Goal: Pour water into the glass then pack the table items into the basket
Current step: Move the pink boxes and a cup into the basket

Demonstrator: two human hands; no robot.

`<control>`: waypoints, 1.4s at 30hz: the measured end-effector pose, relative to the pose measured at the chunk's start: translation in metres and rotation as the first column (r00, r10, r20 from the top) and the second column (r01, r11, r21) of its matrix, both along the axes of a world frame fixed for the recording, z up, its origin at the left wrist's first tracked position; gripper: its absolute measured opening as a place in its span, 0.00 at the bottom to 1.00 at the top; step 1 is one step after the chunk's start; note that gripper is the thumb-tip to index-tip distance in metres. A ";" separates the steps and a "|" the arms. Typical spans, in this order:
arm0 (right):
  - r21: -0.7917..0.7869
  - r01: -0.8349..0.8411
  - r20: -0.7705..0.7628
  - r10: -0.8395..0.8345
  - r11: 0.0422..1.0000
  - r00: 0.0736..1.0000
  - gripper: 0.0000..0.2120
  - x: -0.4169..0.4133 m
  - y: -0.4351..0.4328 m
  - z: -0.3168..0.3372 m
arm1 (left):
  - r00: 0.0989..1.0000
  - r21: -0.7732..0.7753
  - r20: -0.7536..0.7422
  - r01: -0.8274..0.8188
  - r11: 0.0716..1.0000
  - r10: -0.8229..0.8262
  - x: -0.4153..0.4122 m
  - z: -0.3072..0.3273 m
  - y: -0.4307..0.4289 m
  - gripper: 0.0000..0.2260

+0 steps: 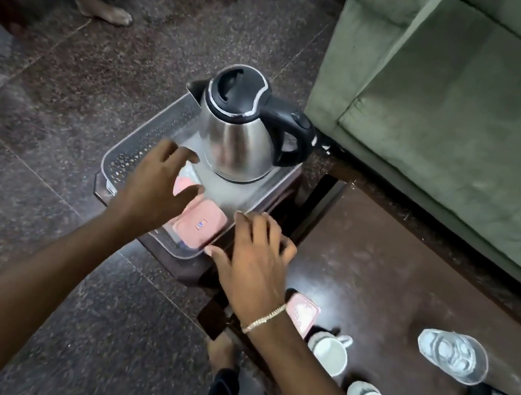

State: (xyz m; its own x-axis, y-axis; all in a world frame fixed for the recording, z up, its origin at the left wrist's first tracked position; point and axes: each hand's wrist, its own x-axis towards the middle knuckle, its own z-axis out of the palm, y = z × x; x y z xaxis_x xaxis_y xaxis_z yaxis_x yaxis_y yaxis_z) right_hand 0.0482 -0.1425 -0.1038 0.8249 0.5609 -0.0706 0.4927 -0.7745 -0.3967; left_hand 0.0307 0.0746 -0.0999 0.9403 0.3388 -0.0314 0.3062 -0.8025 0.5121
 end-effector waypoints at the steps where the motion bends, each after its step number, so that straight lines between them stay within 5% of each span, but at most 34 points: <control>1: 0.007 0.016 0.002 -0.016 1.000 1.000 0.30 -0.001 -0.022 -0.002 | 0.997 0.000 0.035 0.064 0.998 -0.064 -0.003 0.003 -0.018 0.21; 5: -0.081 0.070 -0.117 -0.079 0.994 0.990 0.27 -0.001 -0.116 -0.023 | 0.956 -0.047 -0.026 0.292 0.955 -0.294 -0.009 -0.006 -0.092 0.21; 12: -0.309 -0.062 -0.335 -0.047 0.949 0.941 0.36 -0.014 -0.236 -0.071 | 0.754 -0.145 -0.402 0.507 0.849 -0.519 -0.026 -0.083 -0.214 0.45; 16: -0.399 -0.143 -0.303 0.017 0.906 0.953 0.43 -0.031 -0.257 -0.088 | 0.697 -0.132 -0.499 0.527 0.840 -0.515 -0.035 -0.115 -0.257 0.52; 21: -0.405 -0.112 -0.164 0.048 0.907 0.985 0.40 -0.037 -0.259 -0.095 | 0.712 -0.120 -0.509 0.498 0.859 -0.483 -0.035 -0.121 -0.272 0.47; 32: -0.149 -0.054 -0.002 0.054 0.987 0.999 0.37 0.003 -0.190 -0.021 | 0.857 -0.152 -0.283 0.402 0.903 -0.430 -0.037 0.007 -0.147 0.44; 42: 0.048 -0.030 0.072 0.026 0.998 0.997 0.37 0.049 -0.025 0.034 | 0.888 0.034 -0.353 0.327 0.944 -0.295 -0.020 0.071 0.052 0.46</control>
State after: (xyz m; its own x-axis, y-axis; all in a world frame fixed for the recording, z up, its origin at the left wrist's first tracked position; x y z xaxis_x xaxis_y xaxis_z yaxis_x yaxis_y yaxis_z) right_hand 0.0976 -0.1676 -0.0697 0.8107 0.5853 0.0161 0.5425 -0.7405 -0.3967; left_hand 0.0107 0.1267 -0.0287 0.9357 0.0472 -0.3497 0.1751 -0.9226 0.3439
